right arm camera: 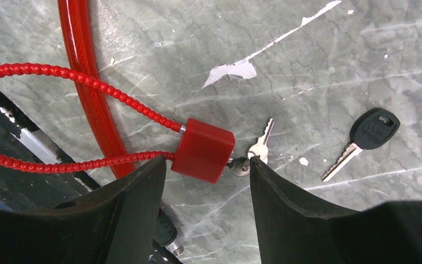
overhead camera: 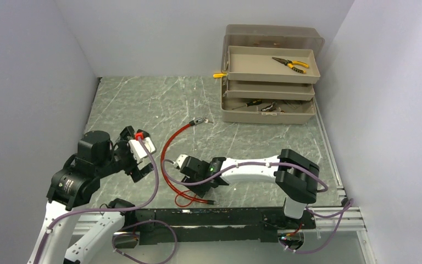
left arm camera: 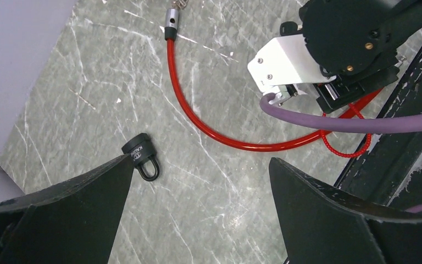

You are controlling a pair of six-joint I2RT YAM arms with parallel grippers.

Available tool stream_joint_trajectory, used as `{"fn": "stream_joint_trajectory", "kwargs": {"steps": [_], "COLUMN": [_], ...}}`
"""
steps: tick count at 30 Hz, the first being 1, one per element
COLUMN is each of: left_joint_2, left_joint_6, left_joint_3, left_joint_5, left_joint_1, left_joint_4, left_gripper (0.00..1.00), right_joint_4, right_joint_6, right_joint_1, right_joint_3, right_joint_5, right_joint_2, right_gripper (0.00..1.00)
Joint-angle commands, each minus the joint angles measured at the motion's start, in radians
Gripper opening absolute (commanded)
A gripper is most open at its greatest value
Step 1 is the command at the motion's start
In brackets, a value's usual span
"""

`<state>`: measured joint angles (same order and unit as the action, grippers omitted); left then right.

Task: Unlock with the key
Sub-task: Pick up the lock from the center of the board.

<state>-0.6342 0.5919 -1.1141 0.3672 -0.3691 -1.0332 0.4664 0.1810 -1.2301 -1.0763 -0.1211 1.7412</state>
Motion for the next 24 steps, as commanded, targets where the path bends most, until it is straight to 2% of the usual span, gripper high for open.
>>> {"fn": "stream_joint_trajectory", "kwargs": {"steps": [1, 5, 11, 17, 22, 24], "left_joint_2": [0.034, 0.072, 0.052, 0.217, 0.283, 0.297], "left_joint_6": [0.004, 0.01, -0.038, -0.096, -0.127, -0.162], "left_joint_3": [0.012, 0.019, 0.017, 0.098, 0.076, 0.071], "left_joint_5": [-0.013, -0.038, 0.0, 0.004, -0.04, -0.069], "left_joint_1": [0.014, 0.013, 0.013, 0.013, 0.013, 0.013], "left_joint_4": [0.026, 0.025, -0.036, 0.073, 0.051, 0.058], "left_gripper": [0.99, 0.99, 0.99, 0.99, 0.99, 0.99], "right_joint_4": [0.057, 0.051, 0.019, 0.035, 0.026, 0.026], "right_joint_6": [0.049, 0.084, 0.135, 0.159, 0.148, 0.13], "right_joint_1": [-0.01, -0.011, -0.011, -0.014, -0.025, -0.037], "right_joint_3": [-0.011, -0.007, -0.007, -0.063, -0.134, -0.162], "right_joint_5": [-0.113, -0.086, -0.119, -0.231, -0.333, -0.375], "right_joint_2": [0.036, 0.071, 0.092, 0.049, 0.016, 0.013], "right_gripper": [0.6, 0.54, 0.32, 0.12, 0.01, 0.0]}}
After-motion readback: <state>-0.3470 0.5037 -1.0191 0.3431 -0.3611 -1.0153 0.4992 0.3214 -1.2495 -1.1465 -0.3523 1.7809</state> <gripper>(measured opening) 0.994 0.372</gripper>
